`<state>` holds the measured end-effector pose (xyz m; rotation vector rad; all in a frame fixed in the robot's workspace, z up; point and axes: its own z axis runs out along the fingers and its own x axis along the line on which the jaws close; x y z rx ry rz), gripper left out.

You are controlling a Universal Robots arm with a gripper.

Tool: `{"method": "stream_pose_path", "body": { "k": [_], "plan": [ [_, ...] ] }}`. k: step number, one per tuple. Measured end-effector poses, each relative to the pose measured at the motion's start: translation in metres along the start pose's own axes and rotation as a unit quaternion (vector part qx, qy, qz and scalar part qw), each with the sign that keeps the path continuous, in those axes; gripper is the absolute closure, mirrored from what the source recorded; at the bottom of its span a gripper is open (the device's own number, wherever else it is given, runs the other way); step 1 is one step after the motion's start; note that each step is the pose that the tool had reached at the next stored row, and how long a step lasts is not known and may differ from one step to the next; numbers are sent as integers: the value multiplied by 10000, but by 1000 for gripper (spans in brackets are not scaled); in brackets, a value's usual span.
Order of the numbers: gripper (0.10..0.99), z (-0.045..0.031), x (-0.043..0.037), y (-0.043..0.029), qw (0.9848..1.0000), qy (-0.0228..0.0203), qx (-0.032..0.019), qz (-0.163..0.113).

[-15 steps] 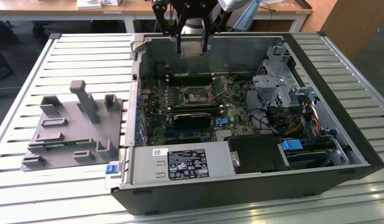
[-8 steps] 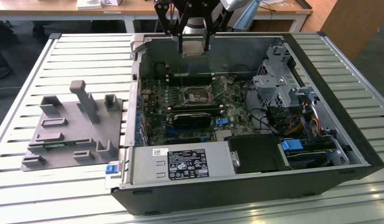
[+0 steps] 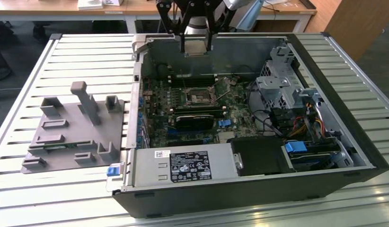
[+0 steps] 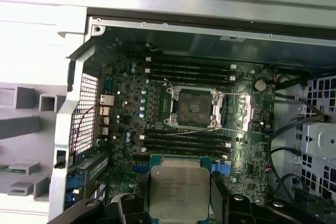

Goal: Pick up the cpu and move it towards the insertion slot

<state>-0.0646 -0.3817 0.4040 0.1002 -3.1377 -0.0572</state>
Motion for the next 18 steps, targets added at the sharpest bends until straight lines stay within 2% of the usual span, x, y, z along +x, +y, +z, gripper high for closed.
{"method": "stream_pose_path", "body": {
  "k": [10,18],
  "plan": [
    [537,11,-3,60,10000,-1,-13,0],
    [537,27,-10,171,10000,-1,-13,0]
  ]
}}
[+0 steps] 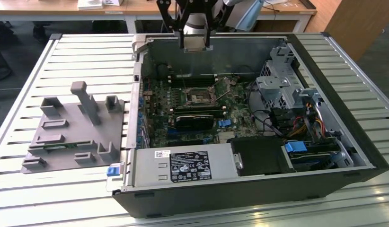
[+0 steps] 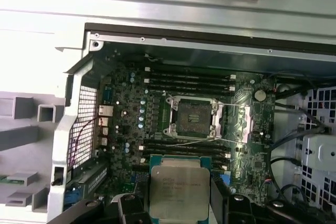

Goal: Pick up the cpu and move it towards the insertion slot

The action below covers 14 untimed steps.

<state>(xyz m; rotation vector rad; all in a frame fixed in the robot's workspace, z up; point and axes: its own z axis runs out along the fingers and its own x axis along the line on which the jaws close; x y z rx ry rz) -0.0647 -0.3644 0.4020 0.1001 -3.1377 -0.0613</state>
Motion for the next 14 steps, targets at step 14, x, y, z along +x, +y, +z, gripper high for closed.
{"method": "stream_pose_path", "body": {
  "k": [14],
  "plan": [
    [537,40,-153,99,10000,2,0,0]
  ]
}}
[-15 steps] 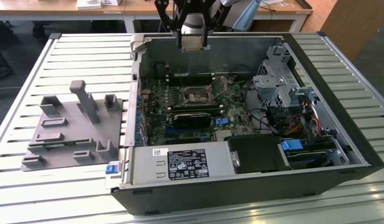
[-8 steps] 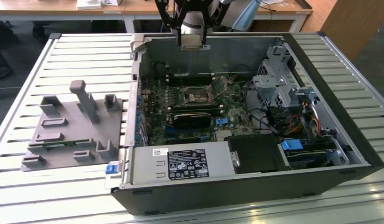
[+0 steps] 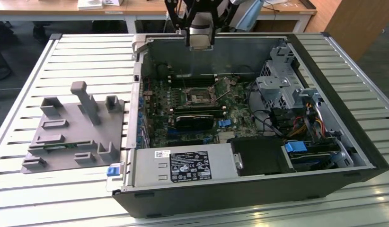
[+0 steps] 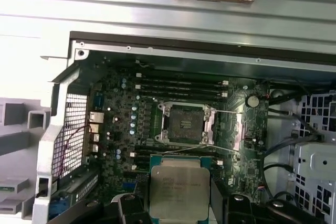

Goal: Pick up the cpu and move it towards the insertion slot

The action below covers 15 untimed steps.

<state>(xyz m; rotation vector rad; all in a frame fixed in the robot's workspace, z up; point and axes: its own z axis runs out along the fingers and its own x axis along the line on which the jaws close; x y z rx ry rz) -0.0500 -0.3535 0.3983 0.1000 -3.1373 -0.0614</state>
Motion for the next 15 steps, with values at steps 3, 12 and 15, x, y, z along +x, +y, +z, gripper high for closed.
{"method": "stream_pose_path", "body": {
  "k": [3,12,15],
  "plan": [
    [537,1,-67,-5,10000,1,0,0],
    [537,29,-110,118,10000,1,0,1],
    [537,44,-116,187,10000,0,0,1]
  ]
}}
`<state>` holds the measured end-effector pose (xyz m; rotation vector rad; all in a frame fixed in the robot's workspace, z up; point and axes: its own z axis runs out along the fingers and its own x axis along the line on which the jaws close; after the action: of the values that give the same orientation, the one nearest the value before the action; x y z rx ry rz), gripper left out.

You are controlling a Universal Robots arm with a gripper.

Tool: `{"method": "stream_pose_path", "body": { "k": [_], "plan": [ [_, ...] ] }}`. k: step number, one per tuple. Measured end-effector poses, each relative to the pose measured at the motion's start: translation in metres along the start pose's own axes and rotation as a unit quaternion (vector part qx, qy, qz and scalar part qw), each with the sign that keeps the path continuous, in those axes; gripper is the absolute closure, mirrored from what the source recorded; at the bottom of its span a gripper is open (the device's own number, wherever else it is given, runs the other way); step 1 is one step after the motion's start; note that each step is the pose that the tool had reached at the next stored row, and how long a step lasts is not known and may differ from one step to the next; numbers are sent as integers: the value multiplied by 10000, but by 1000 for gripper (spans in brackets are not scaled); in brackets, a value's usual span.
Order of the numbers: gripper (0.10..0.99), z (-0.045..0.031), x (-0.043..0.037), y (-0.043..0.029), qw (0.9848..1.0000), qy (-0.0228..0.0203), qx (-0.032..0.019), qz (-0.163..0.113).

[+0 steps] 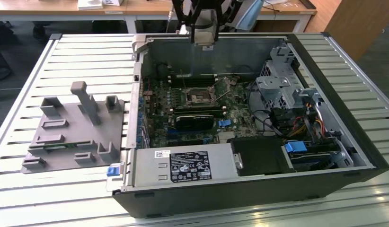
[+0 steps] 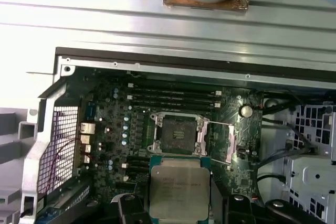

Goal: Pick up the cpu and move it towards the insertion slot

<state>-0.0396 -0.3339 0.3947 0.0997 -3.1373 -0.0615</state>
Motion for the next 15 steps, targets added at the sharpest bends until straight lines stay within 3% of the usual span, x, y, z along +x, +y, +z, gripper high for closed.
{"method": "stream_pose_path", "body": {
  "k": [15],
  "plan": [
    [537,48,-100,269,10000,0,0,8]
  ]
}}
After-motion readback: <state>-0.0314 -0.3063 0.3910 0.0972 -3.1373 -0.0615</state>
